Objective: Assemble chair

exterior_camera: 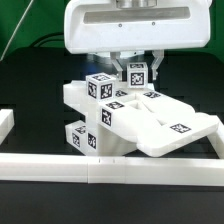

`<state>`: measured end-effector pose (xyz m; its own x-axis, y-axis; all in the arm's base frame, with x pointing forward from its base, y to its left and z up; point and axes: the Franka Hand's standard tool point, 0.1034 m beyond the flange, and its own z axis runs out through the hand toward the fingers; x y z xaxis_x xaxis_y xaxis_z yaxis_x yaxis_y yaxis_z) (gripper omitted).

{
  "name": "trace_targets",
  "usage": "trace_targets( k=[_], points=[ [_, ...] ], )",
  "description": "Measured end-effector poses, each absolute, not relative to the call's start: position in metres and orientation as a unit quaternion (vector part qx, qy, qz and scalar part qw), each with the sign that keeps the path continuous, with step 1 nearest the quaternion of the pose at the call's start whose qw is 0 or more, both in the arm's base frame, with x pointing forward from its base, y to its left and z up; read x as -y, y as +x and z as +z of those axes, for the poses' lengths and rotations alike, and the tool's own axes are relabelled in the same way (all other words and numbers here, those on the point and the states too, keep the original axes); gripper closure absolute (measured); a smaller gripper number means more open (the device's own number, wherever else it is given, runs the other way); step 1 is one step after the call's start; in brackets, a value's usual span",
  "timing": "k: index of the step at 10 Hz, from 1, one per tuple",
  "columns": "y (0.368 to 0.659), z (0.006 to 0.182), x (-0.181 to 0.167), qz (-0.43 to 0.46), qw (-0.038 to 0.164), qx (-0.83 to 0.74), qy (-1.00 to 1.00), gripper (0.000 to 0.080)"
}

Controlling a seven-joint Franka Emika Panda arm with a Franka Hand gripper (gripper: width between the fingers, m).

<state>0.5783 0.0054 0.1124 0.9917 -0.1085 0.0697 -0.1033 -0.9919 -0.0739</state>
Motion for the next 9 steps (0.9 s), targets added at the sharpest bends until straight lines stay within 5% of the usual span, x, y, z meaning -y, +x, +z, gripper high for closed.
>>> trace_targets(
  k=[9],
  points=[
    [0.5785,0.1124,-0.0080,-0.023,0.051,-0.363,-0.930,0.0532]
  ],
)
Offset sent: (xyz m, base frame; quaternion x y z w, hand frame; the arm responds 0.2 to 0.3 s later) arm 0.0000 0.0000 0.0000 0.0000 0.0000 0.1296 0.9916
